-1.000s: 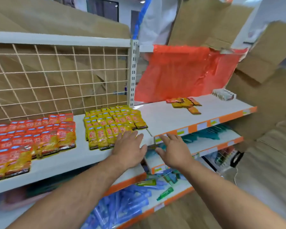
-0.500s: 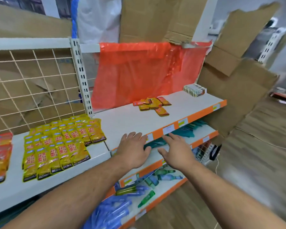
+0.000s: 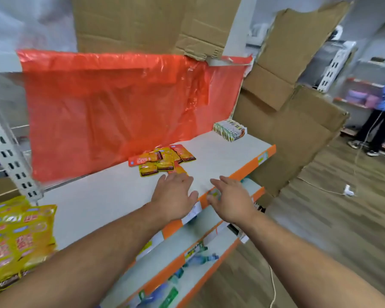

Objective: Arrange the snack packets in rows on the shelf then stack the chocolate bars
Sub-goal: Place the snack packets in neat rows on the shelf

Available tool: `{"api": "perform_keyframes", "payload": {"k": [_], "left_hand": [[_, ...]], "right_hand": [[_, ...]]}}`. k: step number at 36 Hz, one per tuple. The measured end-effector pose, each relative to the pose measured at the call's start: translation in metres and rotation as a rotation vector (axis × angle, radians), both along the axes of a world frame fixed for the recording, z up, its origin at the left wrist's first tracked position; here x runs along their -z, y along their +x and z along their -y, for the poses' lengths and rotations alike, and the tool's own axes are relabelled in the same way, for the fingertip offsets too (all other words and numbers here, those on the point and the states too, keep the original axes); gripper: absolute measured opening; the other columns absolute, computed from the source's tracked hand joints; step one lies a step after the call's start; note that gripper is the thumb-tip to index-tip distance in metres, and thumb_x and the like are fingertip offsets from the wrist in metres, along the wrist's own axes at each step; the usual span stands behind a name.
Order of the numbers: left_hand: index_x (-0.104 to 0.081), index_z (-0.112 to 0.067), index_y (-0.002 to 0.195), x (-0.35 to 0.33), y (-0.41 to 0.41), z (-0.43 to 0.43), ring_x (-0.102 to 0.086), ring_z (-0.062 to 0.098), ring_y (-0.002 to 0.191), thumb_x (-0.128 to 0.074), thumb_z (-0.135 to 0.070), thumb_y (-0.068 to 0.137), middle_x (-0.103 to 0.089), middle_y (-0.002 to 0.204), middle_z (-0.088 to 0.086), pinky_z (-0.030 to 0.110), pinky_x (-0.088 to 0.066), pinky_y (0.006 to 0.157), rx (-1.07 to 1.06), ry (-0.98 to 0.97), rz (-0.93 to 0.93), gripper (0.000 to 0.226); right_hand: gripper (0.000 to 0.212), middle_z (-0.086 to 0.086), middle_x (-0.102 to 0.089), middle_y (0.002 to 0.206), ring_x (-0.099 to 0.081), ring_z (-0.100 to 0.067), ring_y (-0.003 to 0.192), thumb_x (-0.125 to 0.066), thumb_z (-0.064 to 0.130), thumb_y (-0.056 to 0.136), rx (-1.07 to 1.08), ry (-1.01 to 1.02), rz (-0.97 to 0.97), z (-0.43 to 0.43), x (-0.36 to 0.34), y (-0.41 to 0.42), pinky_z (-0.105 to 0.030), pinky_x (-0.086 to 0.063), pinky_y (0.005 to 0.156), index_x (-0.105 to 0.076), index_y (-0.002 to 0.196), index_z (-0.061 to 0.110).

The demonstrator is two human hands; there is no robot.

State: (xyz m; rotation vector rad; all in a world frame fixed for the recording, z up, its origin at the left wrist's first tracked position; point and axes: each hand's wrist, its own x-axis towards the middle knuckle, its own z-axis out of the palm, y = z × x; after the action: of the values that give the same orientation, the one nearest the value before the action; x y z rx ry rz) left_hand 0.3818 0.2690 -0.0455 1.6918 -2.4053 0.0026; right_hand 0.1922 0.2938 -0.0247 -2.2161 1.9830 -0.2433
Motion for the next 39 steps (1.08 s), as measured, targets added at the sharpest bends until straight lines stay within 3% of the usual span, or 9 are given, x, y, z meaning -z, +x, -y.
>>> {"api": "perform_keyframes", "payload": {"k": [4,11,15,18,22,27,32,35,39], "left_hand": [[-0.053,-0.023,0.136,0.000,0.003,0.034,-0.046,0.027,0.128,-0.011,-0.059,0.080,-0.055,0.137,0.002,0.042,-0.034,0.106,-0.011,-0.008,-0.002,0.079],[-0.049,-0.024,0.141,0.001,0.016,0.078,-0.041,0.026,0.134,-0.025,-0.053,0.085,-0.050,0.144,0.002,0.042,-0.030,0.111,-0.108,0.063,-0.031,0.067],[-0.053,-0.023,0.134,0.007,0.029,0.097,-0.047,0.027,0.127,-0.027,-0.050,0.089,-0.057,0.135,0.003,0.041,-0.035,0.108,-0.209,0.069,-0.069,0.059],[-0.056,-0.020,0.126,0.011,0.037,0.109,-0.048,0.026,0.120,-0.038,-0.044,0.097,-0.060,0.127,0.003,0.036,-0.037,0.102,-0.262,0.056,-0.080,0.042],[-0.054,-0.017,0.128,0.010,0.039,0.124,-0.045,0.026,0.125,-0.040,-0.037,0.099,-0.054,0.135,0.005,0.035,-0.036,0.101,-0.388,0.057,-0.111,0.038],[-0.057,-0.012,0.113,0.009,0.037,0.140,-0.050,0.033,0.111,-0.041,-0.032,0.097,-0.055,0.115,0.013,0.041,-0.045,0.088,-0.709,0.017,-0.155,0.030],[-0.051,-0.014,0.122,0.008,0.038,0.151,-0.049,0.038,0.117,-0.045,-0.045,0.096,-0.046,0.122,0.016,0.044,-0.047,0.089,-1.001,0.113,-0.388,0.042],[-0.049,-0.027,0.134,0.016,0.042,0.151,-0.048,0.042,0.120,-0.048,-0.057,0.092,-0.044,0.131,0.019,0.044,-0.044,0.096,-1.087,0.215,-0.436,0.051],[-0.044,-0.040,0.134,0.027,0.046,0.152,-0.049,0.038,0.119,-0.052,-0.066,0.081,-0.051,0.125,0.013,0.040,-0.044,0.097,-1.114,0.252,-0.467,0.059]], "right_hand": [[0.059,-0.013,-0.040,0.154,-0.032,-0.030,0.144,-0.054,0.046,0.096,-0.021,-0.033,0.017,0.041,0.005,0.004,-0.040,-0.031,0.116,-0.044,0.149,0.021],[0.062,-0.006,-0.041,0.154,-0.030,-0.026,0.145,-0.050,0.052,0.093,-0.086,0.012,0.044,0.098,0.012,0.016,-0.042,-0.034,0.115,-0.045,0.148,0.024],[0.058,-0.005,-0.044,0.152,-0.035,-0.029,0.142,-0.055,0.048,0.093,-0.104,0.041,0.067,0.130,0.012,0.021,-0.043,-0.037,0.112,-0.049,0.145,0.023],[0.051,-0.005,-0.056,0.137,-0.049,-0.031,0.127,-0.058,0.046,0.091,-0.159,0.045,0.086,0.155,0.015,0.025,-0.040,-0.045,0.103,-0.057,0.137,0.023],[0.045,-0.003,-0.064,0.123,-0.058,-0.027,0.114,-0.061,0.048,0.087,-0.199,0.077,0.150,0.192,0.018,0.031,-0.036,-0.050,0.093,-0.065,0.126,0.026],[0.032,-0.007,-0.065,0.102,-0.062,-0.029,0.099,-0.056,0.045,0.089,-0.257,0.101,0.137,0.231,0.021,0.036,-0.035,-0.053,0.079,-0.067,0.105,0.020],[0.038,-0.009,-0.066,0.117,-0.061,-0.030,0.110,-0.055,0.041,0.094,-0.268,0.125,0.170,0.265,0.022,0.038,-0.032,-0.046,0.081,-0.061,0.124,0.018],[0.055,-0.011,-0.062,0.127,-0.058,-0.031,0.117,-0.054,0.053,0.093,-0.287,0.221,0.156,0.281,0.028,0.039,-0.035,-0.047,0.090,-0.051,0.135,0.018],[0.072,-0.016,-0.054,0.132,-0.054,-0.034,0.121,-0.057,0.064,0.087,-0.275,0.305,0.143,0.296,0.034,0.040,-0.037,-0.046,0.092,-0.046,0.134,0.010]]}}
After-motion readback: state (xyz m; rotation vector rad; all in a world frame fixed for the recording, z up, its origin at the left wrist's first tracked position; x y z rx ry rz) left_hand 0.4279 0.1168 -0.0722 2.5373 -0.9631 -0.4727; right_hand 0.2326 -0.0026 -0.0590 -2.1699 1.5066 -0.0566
